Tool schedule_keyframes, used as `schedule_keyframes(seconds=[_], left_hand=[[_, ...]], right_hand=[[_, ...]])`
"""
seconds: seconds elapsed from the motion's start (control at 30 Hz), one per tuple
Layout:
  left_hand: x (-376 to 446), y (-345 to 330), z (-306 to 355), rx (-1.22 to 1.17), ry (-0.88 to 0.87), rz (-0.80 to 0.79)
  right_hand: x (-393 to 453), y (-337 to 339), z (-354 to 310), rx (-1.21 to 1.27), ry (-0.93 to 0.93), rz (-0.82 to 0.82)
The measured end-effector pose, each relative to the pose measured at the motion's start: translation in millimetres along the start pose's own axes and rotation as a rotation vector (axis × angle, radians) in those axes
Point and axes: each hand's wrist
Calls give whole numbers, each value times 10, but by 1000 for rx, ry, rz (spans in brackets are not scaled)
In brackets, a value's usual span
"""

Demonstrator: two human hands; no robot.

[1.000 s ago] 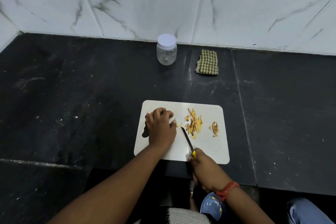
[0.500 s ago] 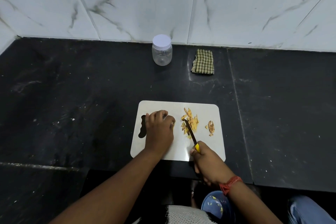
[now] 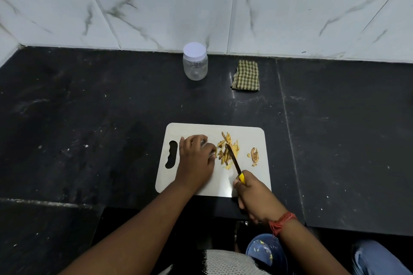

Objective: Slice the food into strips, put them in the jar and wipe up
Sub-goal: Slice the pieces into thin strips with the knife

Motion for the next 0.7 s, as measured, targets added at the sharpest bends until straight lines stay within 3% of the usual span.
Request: schedule_keyframes(seconds=[0.23, 0.5, 0.7], left_hand=[[43, 2, 55, -35, 47, 68], [-156, 234, -423, -12, 171, 159], [-203, 247, -482, 41, 88, 103]], right_hand=[[-20, 48, -1, 10, 8, 9], [35, -20, -69, 28, 37, 5], [106, -141, -143, 30, 48, -21]])
Point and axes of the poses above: each hand's wrist, its own x-axis towards the middle knuckle, its own y-axis out of the back of the hand, z = x × y, and after that the axes turned 3 degrees about -z, right-handed
